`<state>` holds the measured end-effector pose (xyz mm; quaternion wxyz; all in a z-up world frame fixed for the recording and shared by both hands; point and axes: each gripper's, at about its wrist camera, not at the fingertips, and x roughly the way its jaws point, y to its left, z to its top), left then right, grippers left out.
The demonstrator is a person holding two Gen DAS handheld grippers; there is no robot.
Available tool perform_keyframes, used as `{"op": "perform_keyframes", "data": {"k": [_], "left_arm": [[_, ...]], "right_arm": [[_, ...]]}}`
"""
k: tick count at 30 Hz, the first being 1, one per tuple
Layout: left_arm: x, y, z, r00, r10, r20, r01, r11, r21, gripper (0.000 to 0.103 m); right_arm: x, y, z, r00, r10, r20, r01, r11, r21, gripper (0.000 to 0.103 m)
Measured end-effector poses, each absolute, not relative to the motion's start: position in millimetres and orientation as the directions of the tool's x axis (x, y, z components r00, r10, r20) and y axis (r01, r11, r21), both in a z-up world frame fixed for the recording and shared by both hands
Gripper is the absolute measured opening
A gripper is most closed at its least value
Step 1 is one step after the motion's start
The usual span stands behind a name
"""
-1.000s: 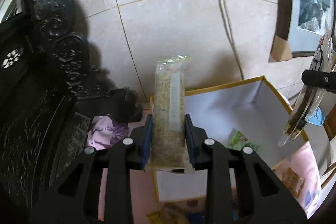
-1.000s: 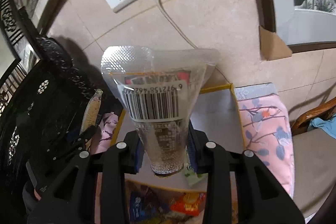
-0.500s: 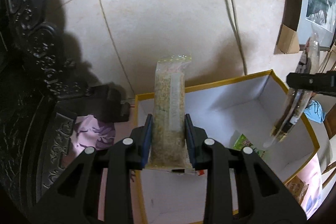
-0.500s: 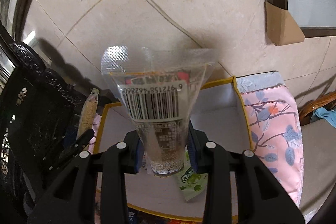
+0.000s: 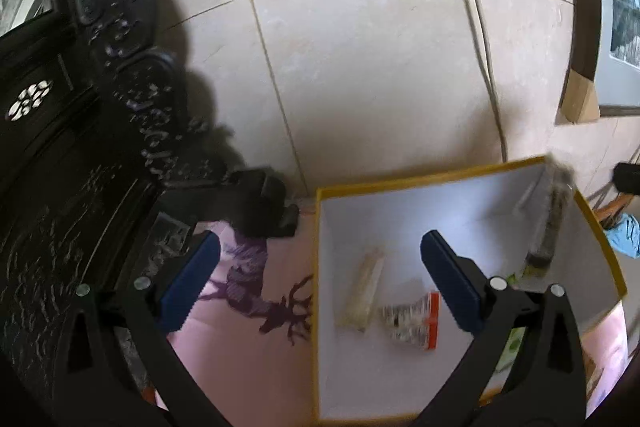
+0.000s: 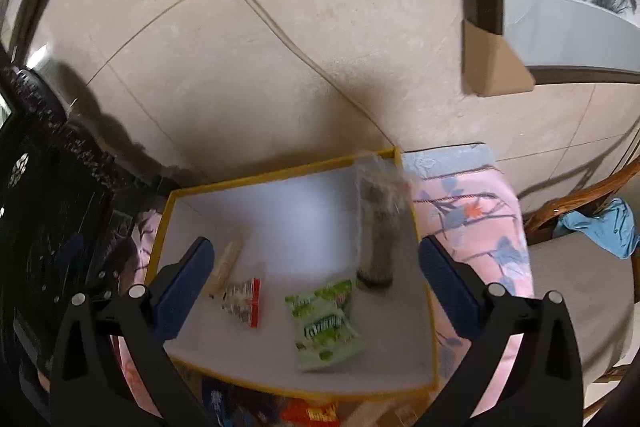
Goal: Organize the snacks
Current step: 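Lower both held snacks into the yellow box and open both tools, then grasp the peanut bag with the right tool while the left tool grasps the cracker bag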
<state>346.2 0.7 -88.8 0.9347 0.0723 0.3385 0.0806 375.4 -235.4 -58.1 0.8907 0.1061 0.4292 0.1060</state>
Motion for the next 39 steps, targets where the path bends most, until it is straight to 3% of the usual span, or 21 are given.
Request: {"op": "perform_keyframes", "data": {"k": [8,10,13,18,22,25,28,35,38,39], "left_arm": [[265,14,-110,0.709,0.289,-0.643,-0.122,0.949,0.292,0.101],[235,20,-115,0.693,0.265,-0.671,-0.116,0.959,0.259,0.101],[183,20,-123,0.678,0.135,-0.723,-0.024,0.987,0.161,0.101],[113,0,-151,0.643,0.092,-0.76,0.097,0.975,0.2,0.101],[84,-10,-174,0.594,-0.015,-0.804,0.184,0.976,0.118,0.101],[77,-20,-184,0.585,-0.053,-0.81,0.226,0.969,0.1,0.101],[82,-34,-196,0.562,-0.01,-0.827,0.22,0.966,0.137,0.101],[96,-47,-215,0.551,-0.123,-0.826,0.249,0.968,0.021,0.101],[109,-53,-237,0.515,-0.007,-0.857,0.179,0.979,0.1,0.101],[115,-52,-244,0.474,-0.032,-0.88,0.166,0.985,0.054,0.101]], "right_arm": [[282,-258,-72,0.588,0.288,-0.756,-0.2,0.957,0.21,0.102],[253,-271,-89,0.572,0.218,-0.791,-0.208,0.971,0.118,0.102],[218,-302,-116,0.565,0.151,-0.811,-0.187,0.981,0.052,0.102],[196,-350,-162,0.488,0.187,-0.853,-0.107,0.982,0.154,0.102],[206,-336,-190,0.457,0.218,-0.862,-0.187,0.971,0.147,0.102],[225,-312,-211,0.457,0.196,-0.868,-0.246,0.965,0.088,0.102],[244,-298,-237,0.425,0.165,-0.89,-0.247,0.967,0.061,0.102],[239,-288,-256,0.453,0.126,-0.883,-0.278,0.96,-0.005,0.102],[241,-289,-256,0.454,0.104,-0.885,-0.259,0.966,-0.019,0.102],[241,-288,-256,0.455,0.098,-0.885,-0.252,0.967,-0.023,0.102]]}}
